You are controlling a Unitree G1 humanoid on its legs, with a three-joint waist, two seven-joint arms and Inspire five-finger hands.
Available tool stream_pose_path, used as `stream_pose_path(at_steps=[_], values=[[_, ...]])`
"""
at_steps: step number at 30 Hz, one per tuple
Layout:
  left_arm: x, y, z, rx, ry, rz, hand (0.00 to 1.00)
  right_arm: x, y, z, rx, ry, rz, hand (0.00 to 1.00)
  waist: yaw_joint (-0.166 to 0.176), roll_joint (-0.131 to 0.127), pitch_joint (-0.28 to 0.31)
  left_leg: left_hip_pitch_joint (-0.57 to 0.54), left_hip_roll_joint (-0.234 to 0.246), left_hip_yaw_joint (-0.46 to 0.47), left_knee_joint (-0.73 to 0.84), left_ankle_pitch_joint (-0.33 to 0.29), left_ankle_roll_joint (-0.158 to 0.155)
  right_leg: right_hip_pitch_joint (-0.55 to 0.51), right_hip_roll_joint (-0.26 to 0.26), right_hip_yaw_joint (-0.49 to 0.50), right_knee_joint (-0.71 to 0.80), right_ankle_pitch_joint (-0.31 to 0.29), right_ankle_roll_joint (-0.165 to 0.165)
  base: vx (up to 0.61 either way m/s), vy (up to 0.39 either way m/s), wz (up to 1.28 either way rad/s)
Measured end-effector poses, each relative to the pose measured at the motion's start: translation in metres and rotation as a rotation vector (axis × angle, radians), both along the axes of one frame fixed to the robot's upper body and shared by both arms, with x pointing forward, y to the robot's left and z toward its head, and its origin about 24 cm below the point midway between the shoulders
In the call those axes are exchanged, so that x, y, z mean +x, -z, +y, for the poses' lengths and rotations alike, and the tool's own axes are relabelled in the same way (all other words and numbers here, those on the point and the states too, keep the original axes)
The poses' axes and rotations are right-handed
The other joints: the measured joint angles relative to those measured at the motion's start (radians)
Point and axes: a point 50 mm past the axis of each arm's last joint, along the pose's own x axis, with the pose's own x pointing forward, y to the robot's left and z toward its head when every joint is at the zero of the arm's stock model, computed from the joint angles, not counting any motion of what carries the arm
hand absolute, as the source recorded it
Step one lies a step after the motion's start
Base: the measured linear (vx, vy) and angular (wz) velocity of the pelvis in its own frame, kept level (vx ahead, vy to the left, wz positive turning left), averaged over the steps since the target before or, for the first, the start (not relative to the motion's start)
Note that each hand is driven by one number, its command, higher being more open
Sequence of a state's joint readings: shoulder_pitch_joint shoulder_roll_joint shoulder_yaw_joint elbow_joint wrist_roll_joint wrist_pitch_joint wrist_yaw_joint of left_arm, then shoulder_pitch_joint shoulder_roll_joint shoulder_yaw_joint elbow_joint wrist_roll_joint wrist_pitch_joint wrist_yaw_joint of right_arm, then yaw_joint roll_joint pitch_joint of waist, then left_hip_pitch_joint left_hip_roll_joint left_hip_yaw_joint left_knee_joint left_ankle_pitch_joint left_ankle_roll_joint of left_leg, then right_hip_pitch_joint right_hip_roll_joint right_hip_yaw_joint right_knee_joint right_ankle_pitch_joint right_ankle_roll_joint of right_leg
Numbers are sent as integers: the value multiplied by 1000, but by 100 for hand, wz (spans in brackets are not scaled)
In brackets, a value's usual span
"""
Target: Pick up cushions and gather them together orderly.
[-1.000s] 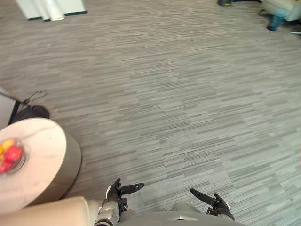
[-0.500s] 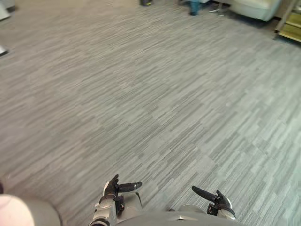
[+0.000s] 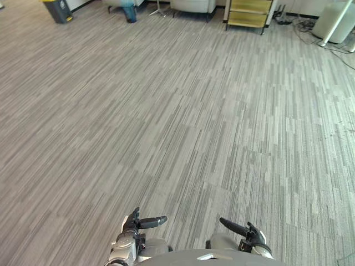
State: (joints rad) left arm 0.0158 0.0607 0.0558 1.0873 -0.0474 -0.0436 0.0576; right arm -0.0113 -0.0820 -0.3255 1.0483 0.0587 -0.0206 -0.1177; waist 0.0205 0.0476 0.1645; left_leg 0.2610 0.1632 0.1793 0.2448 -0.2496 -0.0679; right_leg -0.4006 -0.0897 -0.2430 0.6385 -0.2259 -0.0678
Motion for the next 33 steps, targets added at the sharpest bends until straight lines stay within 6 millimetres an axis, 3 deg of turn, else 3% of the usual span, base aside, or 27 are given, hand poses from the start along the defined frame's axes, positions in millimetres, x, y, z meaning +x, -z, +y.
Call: stream_pose_path(at_steps=[1,2,3,4,5,7,8,9,10,12,13,14,15,16,18,19,20,21,22,23,25,26,28,29,30,31,33], values=[[1,0,-5,-10,-2,-1,100,-3,1,-3,-3,11,11,100,-2,12,0,-9,14,-11,46,32,-25,19,15,-2,1,-27,-11,479,-321,-20],[1,1,-10,-28,-7,-4,100,-12,4,-3,7,37,46,100,-10,18,4,-54,37,-41,190,101,-48,76,32,-10,-33,-50,-19,479,-321,-4],[2,0,-9,-28,-4,-8,100,-15,5,-4,11,48,57,100,-19,20,5,-87,47,-59,264,139,-52,104,41,-13,-56,-51,-21,531,-329,10],[3,-1,-8,-33,-16,-17,100,-19,6,-4,10,56,67,100,-22,22,12,-170,71,-91,464,209,-55,176,60,-20,-121,-51,-22,436,-249,9],[7,-4,-2,-30,-59,-52,100,-28,7,-4,9,82,74,100,-20,19,26,-296,117,-63,779,135,-35,319,90,-23,-217,-52,-26,510,-283,5],[9,-6,1,-23,-72,-76,100,-33,9,-2,10,82,85,100,-15,3,30,-358,115,-38,842,96,-27,383,93,-23,-265,-57,-32,286,-140,0],[14,-10,3,-13,-70,-108,100,-36,10,0,16,80,93,100,-10,-5,27,-456,99,7,817,59,-5,453,98,-21,-336,-58,-31,461,-194,-14],[20,-12,1,-17,-66,-134,100,-34,10,1,23,84,93,100,7,-6,29,-549,45,64,609,20,8,516,101,-5,-405,-49,-16,558,-169,-28],[20,-12,3,-17,-65,-132,100,-32,10,2,30,86,92,100,19,-8,32,-566,-11,74,383,29,8,564,100,10,-450,-49,-6,551,-59,-39],[20,-12,3,-17,-71,-136,100,-32,11,6,39,86,92,100,34,-9,34,-569,-63,68,136,91,-11,611,99,28,-499,-50,3,515,29,-50],[23,-14,2,-27,-87,-153,100,-26,11,10,51,81,84,100,62,-5,36,-594,-94,35,18,248,-11,664,108,84,-568,-57,29,530,57,-68],[24,-14,2,-26,-84,-154,100,-25,11,11,56,79,82,100,64,-6,35,-595,-96,31,19,277,3,669,106,95,-572,-58,33,691,78,-75],[25,-14,2,-26,-80,-151,100,-21,11,15,65,76,76,100,63,-14,39,-593,-105,23,18,330,55,680,96,111,-572,-61,39,601,57,-23],[32,-17,7,-13,-67,-164,100,-13,10,22,84,68,62,100,47,-45,47,-585,-117,26,55,303,93,676,65,135,-547,-51,55,585,48,-21],[34,-18,13,-7,-93,-173,100,-9,10,27,100,60,51,100,55,-57,59,-637,-101,47,220,225,139,675,68,171,-478,-19,104,427,59,-10],[32,-18,19,8,-98,-170,100,-22,14,28,98,64,88,100,51,-84,39,-629,-132,53,259,186,158,625,49,174,-289,-24,115,583,198,-12],[23,-14,17,8,-86,-137,100,-31,15,23,86,63,112,100,51,-86,23,-542,-135,56,199,90,118,513,35,167,35,25,200,588,193,3],[25,-15,21,20,-73,-137,100,-31,16,26,93,63,113,100,45,-111,25,-518,-160,55,195,76,121,458,2,168,173,79,254,601,128,14],[23,-13,23,38,-36,-111,100,-30,16,26,93,63,112,100,26,-131,29,-454,-192,46,177,42,128,355,-72,136,396,96,240,439,2,28],[22,-12,20,34,-27,-90,100,-30,15,22,85,65,108,100,17,-129,34,-401,-194,39,166,19,125,306,-108,95,478,60,177,554,-8,15],[19,-9,11,19,-16,-74,100,-24,9,8,41,64,66,100,-3,-80,51,-247,-174,15,74,-6,112,194,-135,16,490,-2,96,712,-58,12],[19,-8,5,9,3,-71,100,-20,6,-2,12,61,45,100,-20,-44,68,-145,-141,-3,3,-5,109,126,-114,-38,346,-45,66,854,-162,33],[19,-8,2,2,6,-72,100,-18,4,-4,4,61,34,100,-25,-31,73,-96,-117,-11,-25,-4,109,71,-95,-55,176,-44,73,555,-163,37],[18,-8,2,4,6,-71,100,-16,3,-2,10,63,17,100,-29,-37,73,-61,-105,-28,-49,-5,109,29,-79,-42,-38,1,108,387,-178,44],[17,-7,3,7,5,-67,100,-15,4,1,16,61,12,100,-33,-54,73,-38,-102,-35,-66,-6,106,22,-70,-23,-166,111,114,658,-335,56],[13,-4,0,-1,5,-42,100,-14,4,0,18,54,16,100,-34,-31,72,4,-70,-67,-88,-13,87,69,-28,-30,-204,201,44,678,-349,32],[17,-6,-2,-14,18,-61,100,-6,1,-2,2,47,1,100,-25,-40,81,15,-106,-136,-104,25,60,67,-33,14,-101,127,27,694,-328,26]])
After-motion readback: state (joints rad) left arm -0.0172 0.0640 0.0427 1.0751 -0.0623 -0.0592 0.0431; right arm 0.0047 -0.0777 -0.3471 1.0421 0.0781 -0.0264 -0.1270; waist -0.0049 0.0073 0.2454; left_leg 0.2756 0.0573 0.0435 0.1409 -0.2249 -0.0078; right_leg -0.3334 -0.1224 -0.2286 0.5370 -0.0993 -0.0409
